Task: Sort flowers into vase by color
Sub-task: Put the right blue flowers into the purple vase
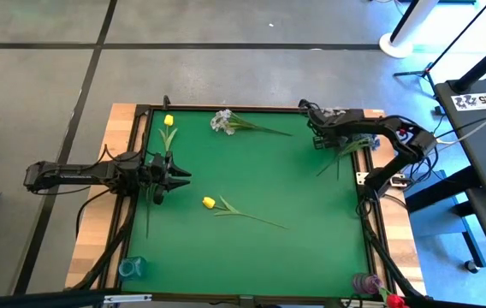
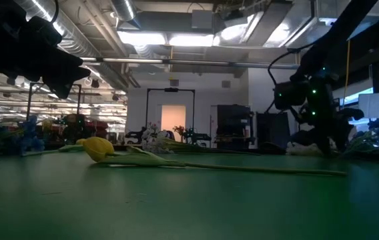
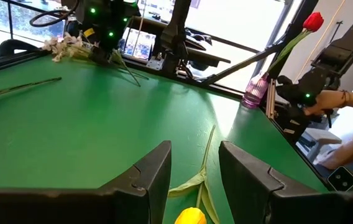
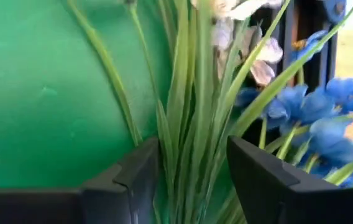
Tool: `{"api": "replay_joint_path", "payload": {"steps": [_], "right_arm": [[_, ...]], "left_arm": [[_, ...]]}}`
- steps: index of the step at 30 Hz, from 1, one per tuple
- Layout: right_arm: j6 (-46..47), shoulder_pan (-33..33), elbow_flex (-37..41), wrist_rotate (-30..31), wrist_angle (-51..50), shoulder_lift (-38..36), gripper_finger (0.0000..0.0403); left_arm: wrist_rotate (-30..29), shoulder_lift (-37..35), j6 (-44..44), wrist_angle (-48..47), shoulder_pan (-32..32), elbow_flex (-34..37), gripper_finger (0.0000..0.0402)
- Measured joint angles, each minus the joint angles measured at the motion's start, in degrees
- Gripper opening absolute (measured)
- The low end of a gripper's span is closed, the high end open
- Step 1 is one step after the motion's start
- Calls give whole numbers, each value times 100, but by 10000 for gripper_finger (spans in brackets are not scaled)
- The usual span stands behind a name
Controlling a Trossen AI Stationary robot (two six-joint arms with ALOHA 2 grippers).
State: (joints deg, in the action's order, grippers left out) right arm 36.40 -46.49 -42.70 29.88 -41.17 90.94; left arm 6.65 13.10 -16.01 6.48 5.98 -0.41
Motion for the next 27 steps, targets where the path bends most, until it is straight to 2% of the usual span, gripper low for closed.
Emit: {"api": "replay_joint_path", "payload": {"steps": [6, 13, 18, 27], "right_arm": [[327, 44, -2, -304, -376, -134, 191], [1264, 424, 0, 176, -1224, -462, 191], [2060, 500, 12, 202, -1613, -527, 191], [3322, 482, 693, 268, -1392, -518, 190]], "left_arm": [[0, 2, 0, 0, 0, -2, 132], [-1, 1, 0, 1, 2, 0, 132], [-1, 0, 0, 2, 1, -1, 132], [-2, 0, 0, 2, 1, -1, 132]]}}
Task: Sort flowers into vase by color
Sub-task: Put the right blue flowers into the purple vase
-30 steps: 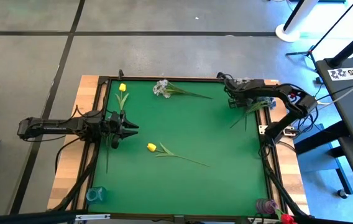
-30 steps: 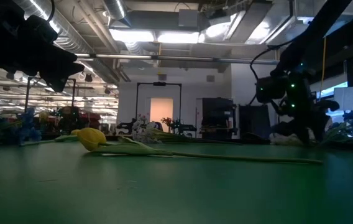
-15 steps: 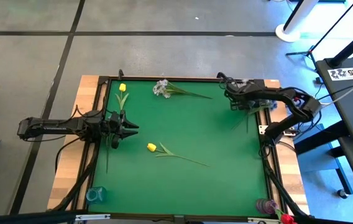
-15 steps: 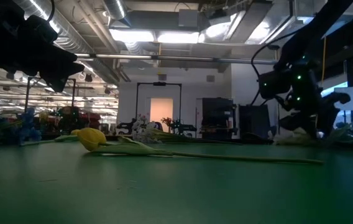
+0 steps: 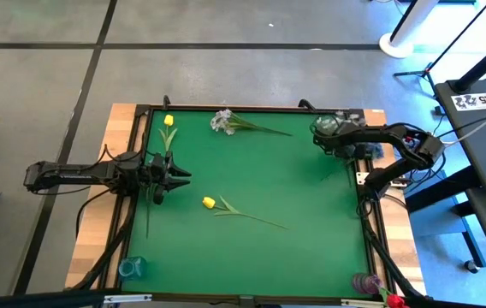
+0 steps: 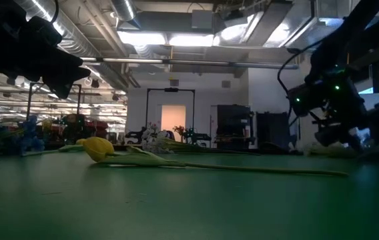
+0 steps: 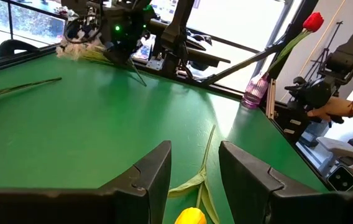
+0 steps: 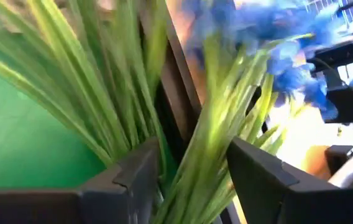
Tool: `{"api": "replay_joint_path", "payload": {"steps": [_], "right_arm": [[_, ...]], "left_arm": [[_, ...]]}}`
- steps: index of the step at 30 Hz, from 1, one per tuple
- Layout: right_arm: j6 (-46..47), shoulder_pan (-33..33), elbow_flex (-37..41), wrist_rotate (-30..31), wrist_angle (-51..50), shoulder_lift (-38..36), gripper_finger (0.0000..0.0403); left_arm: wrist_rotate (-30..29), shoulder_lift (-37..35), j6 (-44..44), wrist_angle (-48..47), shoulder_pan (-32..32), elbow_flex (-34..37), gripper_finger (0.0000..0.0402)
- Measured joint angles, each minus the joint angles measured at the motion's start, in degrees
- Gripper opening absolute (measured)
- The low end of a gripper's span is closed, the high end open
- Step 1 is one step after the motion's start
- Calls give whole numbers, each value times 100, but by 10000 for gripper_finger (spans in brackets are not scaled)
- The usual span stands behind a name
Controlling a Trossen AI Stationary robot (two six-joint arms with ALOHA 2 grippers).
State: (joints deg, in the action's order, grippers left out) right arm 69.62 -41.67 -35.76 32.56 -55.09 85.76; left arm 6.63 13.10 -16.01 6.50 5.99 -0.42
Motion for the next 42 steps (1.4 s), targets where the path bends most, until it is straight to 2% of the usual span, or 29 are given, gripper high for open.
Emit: {"api": "replay_joint_path", "payload": {"steps": [3, 6, 11, 15, 21, 25, 31, 33, 35, 38, 42], "right_arm": [[-117, 6, 155, 47, 202, 0, 180], [-510, 59, 162, 43, 269, 0, 153], [-933, 614, 10, 102, 376, -101, 75], [-1729, 1279, -347, -41, 632, -322, 12], [-2536, 2814, -873, -610, 1061, -567, 37], [-2862, 3883, -964, -1016, 1507, -573, 31], [-4289, 5561, -958, -2375, 2193, -568, 7], [-4599, 6086, -958, -2551, 2306, -568, 12], [-4709, 6536, -958, -2393, 2334, -568, 26], [-4766, 7025, -958, -1747, 2305, -566, 57], [-4711, 7289, -1015, -1163, 2061, -566, 116]], "left_arm": [[0, 2, 0, 0, 1, 1, 132], [0, 0, 0, 0, -1, 1, 132], [0, 0, 0, 0, 1, 0, 132], [1, 0, 0, -1, -1, 0, 132], [0, 0, 0, 0, 1, 1, 132], [1, 1, 0, 0, -1, 0, 132], [0, 0, 0, 0, 1, 1, 132], [0, 2, 0, -2, -1, -1, 132], [0, 0, 0, 0, 0, 0, 132], [0, 0, 0, -1, 0, -1, 132], [0, 0, 0, -2, 1, 1, 132]]}}
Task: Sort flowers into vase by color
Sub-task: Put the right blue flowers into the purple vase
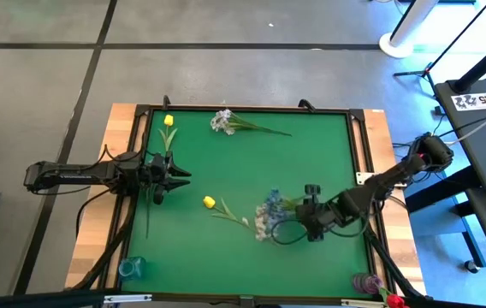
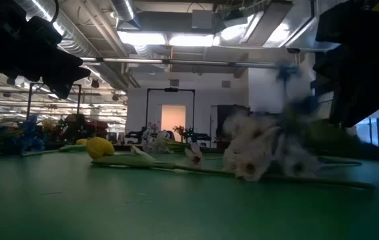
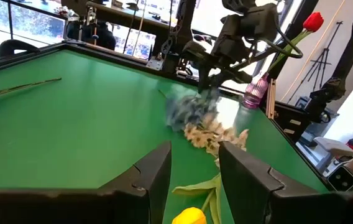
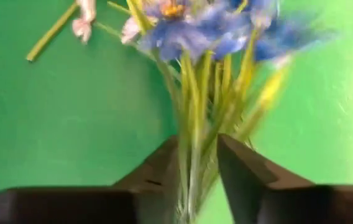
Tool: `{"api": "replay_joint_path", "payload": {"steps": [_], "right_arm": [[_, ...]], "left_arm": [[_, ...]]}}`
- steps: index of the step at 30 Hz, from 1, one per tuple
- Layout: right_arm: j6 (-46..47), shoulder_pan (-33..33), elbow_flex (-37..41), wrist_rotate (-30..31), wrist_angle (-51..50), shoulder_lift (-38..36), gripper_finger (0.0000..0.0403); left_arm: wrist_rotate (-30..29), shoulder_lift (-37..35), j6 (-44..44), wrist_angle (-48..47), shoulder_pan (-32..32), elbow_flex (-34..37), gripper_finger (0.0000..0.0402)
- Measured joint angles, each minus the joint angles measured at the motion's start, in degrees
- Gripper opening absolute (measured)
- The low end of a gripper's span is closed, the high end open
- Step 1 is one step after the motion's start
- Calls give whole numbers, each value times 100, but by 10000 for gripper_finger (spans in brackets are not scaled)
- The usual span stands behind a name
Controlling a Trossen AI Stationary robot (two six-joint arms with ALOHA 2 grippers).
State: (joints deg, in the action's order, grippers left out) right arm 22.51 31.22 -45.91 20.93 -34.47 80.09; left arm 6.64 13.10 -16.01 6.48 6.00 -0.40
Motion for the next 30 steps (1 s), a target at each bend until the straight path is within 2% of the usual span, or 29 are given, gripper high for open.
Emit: {"api": "replay_joint_path", "payload": {"steps": [6, 11, 17, 23, 26, 27, 30], "right_arm": [[423, -20, -78, -549, -46, 7, 203], [761, -12, -82, 272, 5, 269, 222], [853, -22, -83, 322, 5, 739, 183], [956, -22, -83, 49, 40, 1030, 94], [954, -15, -135, 114, -6, 811, 28], [864, -15, -194, 109, -17, 664, 17], [644, -15, -387, 64, -251, 152, 28]], "left_arm": [[2, 0, 0, 1, -2, 0, 132], [0, 0, 0, 2, 0, -1, 132], [1, 0, 0, 5, -2, -1, 132], [1, 0, 0, 0, 0, -2, 132], [2, 0, 0, 0, -2, 0, 132], [0, 0, 0, 2, 0, 0, 132], [2, 0, 0, 2, 0, -2, 132]]}}
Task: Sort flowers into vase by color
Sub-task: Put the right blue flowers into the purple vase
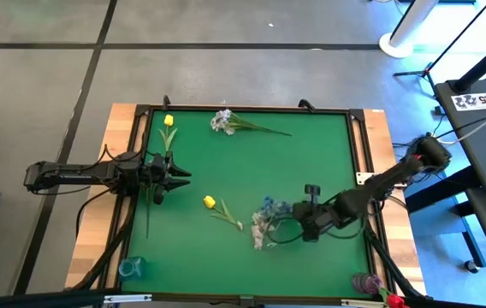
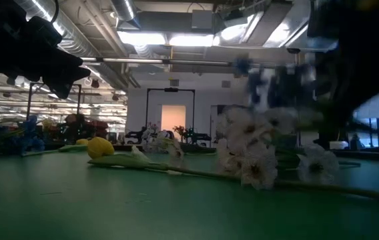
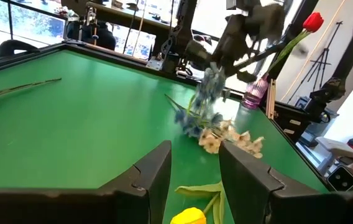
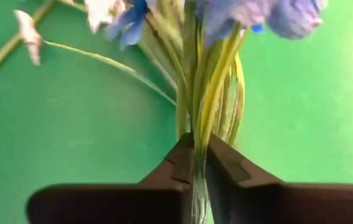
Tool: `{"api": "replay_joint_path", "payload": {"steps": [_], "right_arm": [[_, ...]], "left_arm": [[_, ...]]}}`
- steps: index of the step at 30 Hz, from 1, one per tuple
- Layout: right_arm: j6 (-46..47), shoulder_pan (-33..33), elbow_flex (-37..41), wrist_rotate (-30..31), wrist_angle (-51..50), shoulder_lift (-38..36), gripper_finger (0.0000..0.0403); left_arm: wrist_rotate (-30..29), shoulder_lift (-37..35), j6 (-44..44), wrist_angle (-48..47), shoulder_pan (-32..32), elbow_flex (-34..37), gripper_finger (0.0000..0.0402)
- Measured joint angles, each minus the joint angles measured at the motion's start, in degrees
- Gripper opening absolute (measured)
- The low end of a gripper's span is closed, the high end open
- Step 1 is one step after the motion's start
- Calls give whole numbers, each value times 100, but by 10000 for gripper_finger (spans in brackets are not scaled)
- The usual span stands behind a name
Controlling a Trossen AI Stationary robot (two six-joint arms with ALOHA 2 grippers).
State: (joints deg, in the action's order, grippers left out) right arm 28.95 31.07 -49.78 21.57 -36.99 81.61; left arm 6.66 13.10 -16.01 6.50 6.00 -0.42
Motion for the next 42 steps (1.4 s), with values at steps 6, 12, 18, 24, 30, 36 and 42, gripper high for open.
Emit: {"api": "replay_joint_path", "payload": {"steps": [6, 12, 18, 24, 30, 36, 42], "right_arm": [[-223, 4, -396, 504, -127, -1333, 28], [-814, 7, -377, 1016, 781, -2925, 17], [-1230, 9, 100, 58, 2192, -4532, 8], [-513, 11, 1251, -1686, 3505, -5443, 15], [15, 291, 2465, -3122, 5436, -5540, 5], [-207, 1883, 2957, -2907, 6609, -5409, 15], [-1110, 4082, 2973, -1257, 6719, -5085, 5]], "left_arm": [[-2, 0, 0, 5, 0, 2, 132], [-2, 1, 0, 2, -1, 2, 132], [0, 0, 0, 0, 0, 0, 132], [0, 0, 0, 0, 0, 0, 132], [-2, 0, 0, 0, -2, 0, 132], [0, 2, 0, 0, 0, 2, 132], [-1, 0, 0, 0, -1, 1, 132]]}}
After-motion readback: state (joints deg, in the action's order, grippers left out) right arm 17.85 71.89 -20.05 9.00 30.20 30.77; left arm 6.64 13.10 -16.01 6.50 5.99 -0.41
